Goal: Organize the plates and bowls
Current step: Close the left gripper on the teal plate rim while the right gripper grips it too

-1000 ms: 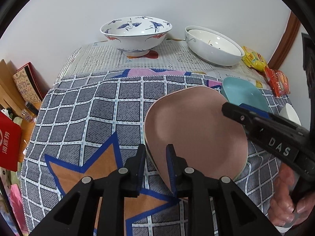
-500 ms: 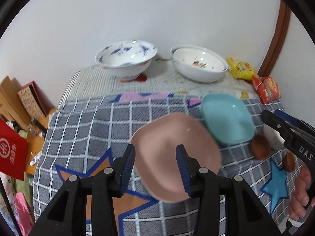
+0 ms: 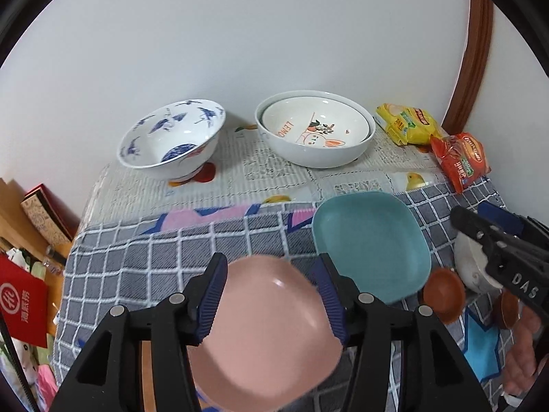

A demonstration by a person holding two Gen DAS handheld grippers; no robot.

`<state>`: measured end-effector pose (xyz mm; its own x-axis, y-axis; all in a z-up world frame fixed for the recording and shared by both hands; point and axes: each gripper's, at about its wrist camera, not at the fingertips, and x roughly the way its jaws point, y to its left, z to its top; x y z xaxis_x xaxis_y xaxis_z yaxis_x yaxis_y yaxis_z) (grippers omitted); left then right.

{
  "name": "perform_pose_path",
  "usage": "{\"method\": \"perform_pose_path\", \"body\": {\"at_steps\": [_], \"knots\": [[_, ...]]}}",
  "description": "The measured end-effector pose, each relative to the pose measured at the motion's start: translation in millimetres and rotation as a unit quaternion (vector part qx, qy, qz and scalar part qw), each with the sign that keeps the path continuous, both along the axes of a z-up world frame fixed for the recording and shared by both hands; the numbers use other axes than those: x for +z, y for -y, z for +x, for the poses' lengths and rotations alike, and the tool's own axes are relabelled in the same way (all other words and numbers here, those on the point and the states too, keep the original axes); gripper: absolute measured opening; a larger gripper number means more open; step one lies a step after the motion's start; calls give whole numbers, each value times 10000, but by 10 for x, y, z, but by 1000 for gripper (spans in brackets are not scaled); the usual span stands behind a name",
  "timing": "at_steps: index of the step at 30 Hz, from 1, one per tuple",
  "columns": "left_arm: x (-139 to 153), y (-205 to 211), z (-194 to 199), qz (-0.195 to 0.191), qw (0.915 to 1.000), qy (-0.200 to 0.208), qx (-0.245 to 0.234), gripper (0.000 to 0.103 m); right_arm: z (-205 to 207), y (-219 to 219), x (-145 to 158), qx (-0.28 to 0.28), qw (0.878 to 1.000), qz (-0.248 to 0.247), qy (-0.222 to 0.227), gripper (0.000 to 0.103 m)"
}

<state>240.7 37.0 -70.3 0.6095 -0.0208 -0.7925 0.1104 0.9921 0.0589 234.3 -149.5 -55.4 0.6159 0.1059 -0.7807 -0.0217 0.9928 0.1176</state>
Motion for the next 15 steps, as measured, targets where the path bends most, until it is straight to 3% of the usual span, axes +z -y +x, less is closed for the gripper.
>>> {"method": "perform_pose_path", "body": {"at_steps": [8,15], "knots": [[-224,197,423,53,9999,-129,-87,51,442,37,-389,55,9995,-139,-285,56],[-548,342,695,15,9986,-481,-216,51,590,76,-622,88,9990,-68,-433,53]]}}
